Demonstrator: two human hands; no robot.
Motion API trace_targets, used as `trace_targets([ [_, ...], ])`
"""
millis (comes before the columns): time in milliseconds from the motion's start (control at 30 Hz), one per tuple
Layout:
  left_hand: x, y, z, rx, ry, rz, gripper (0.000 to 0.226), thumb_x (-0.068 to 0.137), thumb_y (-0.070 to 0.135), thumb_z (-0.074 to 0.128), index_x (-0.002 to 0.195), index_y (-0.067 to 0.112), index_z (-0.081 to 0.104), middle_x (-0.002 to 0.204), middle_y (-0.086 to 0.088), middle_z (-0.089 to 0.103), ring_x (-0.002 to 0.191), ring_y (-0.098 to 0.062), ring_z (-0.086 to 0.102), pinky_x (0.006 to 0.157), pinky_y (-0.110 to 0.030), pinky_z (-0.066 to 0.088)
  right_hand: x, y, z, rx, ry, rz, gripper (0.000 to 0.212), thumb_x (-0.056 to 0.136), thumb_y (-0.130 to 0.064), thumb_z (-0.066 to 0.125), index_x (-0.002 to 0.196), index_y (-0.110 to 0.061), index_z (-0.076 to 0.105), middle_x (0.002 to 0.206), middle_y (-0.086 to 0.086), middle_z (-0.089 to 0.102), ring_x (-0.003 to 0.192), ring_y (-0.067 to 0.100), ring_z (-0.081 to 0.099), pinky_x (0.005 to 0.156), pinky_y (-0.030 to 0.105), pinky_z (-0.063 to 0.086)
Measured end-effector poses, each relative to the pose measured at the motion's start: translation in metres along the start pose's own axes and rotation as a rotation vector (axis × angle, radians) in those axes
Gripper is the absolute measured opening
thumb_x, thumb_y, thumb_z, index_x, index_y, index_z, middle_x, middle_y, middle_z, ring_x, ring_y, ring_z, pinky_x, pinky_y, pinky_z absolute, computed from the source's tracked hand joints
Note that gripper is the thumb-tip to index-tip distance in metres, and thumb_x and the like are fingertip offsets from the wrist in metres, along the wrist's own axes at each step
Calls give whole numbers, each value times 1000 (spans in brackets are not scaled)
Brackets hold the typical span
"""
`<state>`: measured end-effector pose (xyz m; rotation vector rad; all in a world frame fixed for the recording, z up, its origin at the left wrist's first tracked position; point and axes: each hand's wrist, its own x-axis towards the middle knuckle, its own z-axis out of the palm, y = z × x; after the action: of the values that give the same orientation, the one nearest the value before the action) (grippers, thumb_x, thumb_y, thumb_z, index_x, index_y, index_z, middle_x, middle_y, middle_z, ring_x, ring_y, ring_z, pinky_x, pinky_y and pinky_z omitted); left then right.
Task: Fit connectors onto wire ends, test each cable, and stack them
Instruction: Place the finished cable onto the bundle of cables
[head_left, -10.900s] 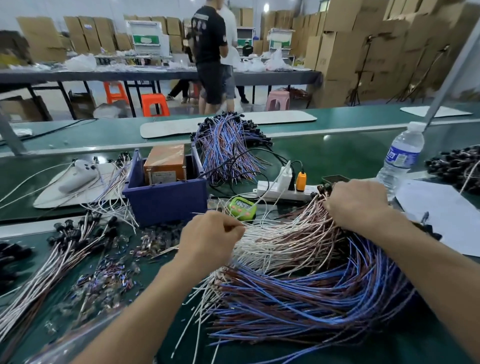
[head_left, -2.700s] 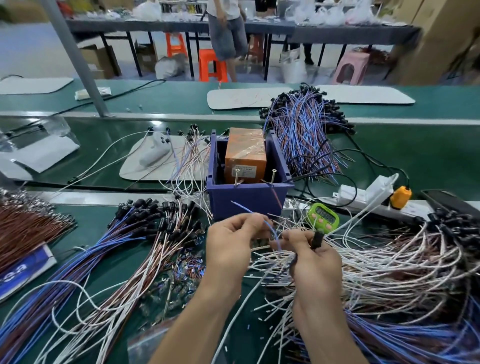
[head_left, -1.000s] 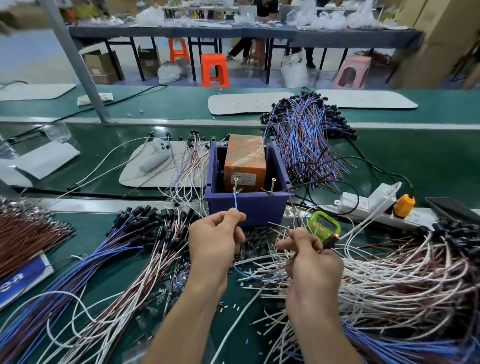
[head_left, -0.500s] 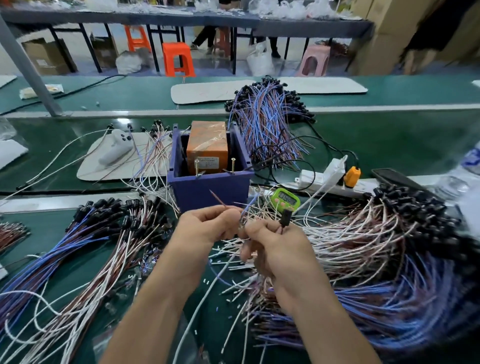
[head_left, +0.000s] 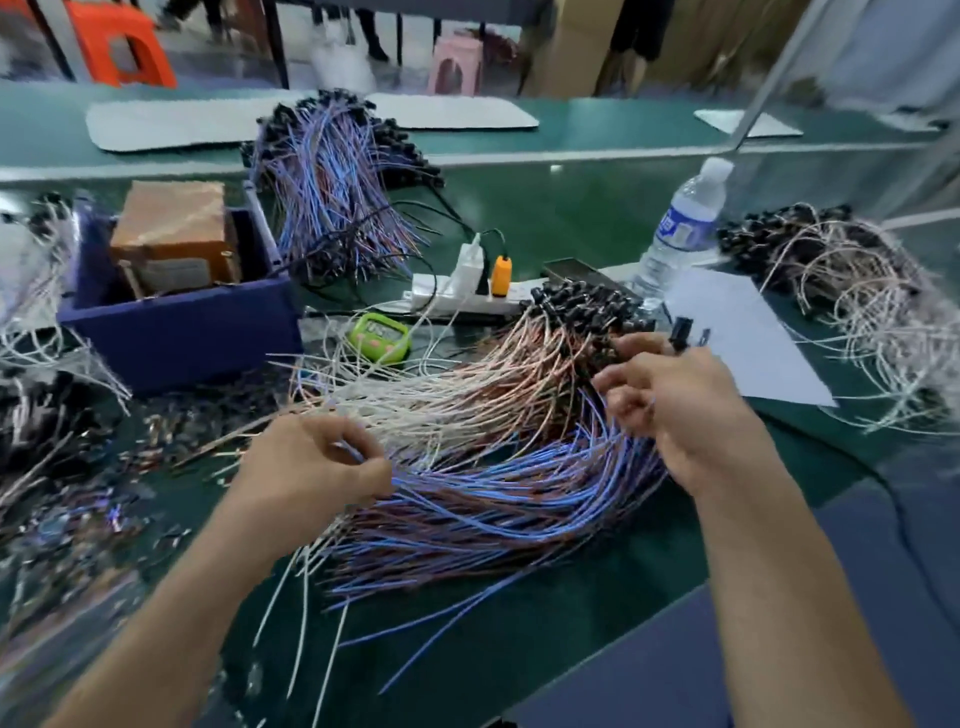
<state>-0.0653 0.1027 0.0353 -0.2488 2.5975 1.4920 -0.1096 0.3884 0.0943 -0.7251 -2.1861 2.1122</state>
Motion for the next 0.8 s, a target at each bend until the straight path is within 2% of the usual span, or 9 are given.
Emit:
trace_targets([
  [67,-7,9,14,220,-40,71,17,71,26,84,70,40,75,59,15,71,50,0,63,46,-13,43,8,5,-8,-204,46,-67,26,91,5,39,82,-15,53,66,13,63,45,17,53,42,27,37],
  [167,-14,15,30,317,44,181,18,71,29,87,62,36,74,56,23,66,58,1,64,55,-16,50,14,10,-14,-688,130,-179,18,92,-15,44,87,-10,60,82,16,71,71,33,69,69,46,59],
  [233,-16,15,37,387,126,254,18,70,29,91,64,38,76,54,25,56,58,-4,58,60,-24,49,11,10,-17,-996,209,-268,22,96,-27,46,81,-15,57,78,10,67,69,30,64,69,43,56],
  [333,-20,13,41,479,250,353,19,62,25,96,67,34,80,56,28,36,65,-13,44,65,-26,38,6,9,-20,-1232,304,-326,20,94,-28,52,77,-19,47,68,1,47,64,28,51,65,37,42],
  [400,-22,8,42,511,289,388,19,61,27,98,67,33,81,55,27,40,68,-14,45,68,-29,40,6,5,-22,-1284,284,-295,21,91,-31,61,81,-17,49,72,4,49,72,32,50,67,36,41],
  [533,-20,-2,40,559,271,348,13,69,36,93,71,34,80,71,15,71,83,-16,48,87,-39,41,10,1,-17,-1209,206,-329,30,88,-33,73,100,-14,53,90,10,61,80,30,50,74,38,47],
  [600,-19,-4,40,564,259,370,15,67,36,94,73,35,80,86,17,74,92,-16,50,92,-39,38,9,5,-12,-1086,241,-376,44,85,-30,79,114,-15,49,82,4,55,79,29,51,74,38,47],
  [700,-18,-4,43,544,171,396,31,67,34,94,96,34,82,115,16,72,116,-17,51,103,-41,39,3,13,-7,-1092,391,-494,54,83,-28,82,121,-22,43,75,3,57,72,33,57,68,38,44],
  [800,-16,-5,46,564,95,412,30,77,39,87,106,34,80,117,17,73,119,-13,57,107,-31,29,-9,23,2,-1054,380,-700,47,83,-23,83,117,-28,51,66,-5,60,62,26,63,65,32,45],
])
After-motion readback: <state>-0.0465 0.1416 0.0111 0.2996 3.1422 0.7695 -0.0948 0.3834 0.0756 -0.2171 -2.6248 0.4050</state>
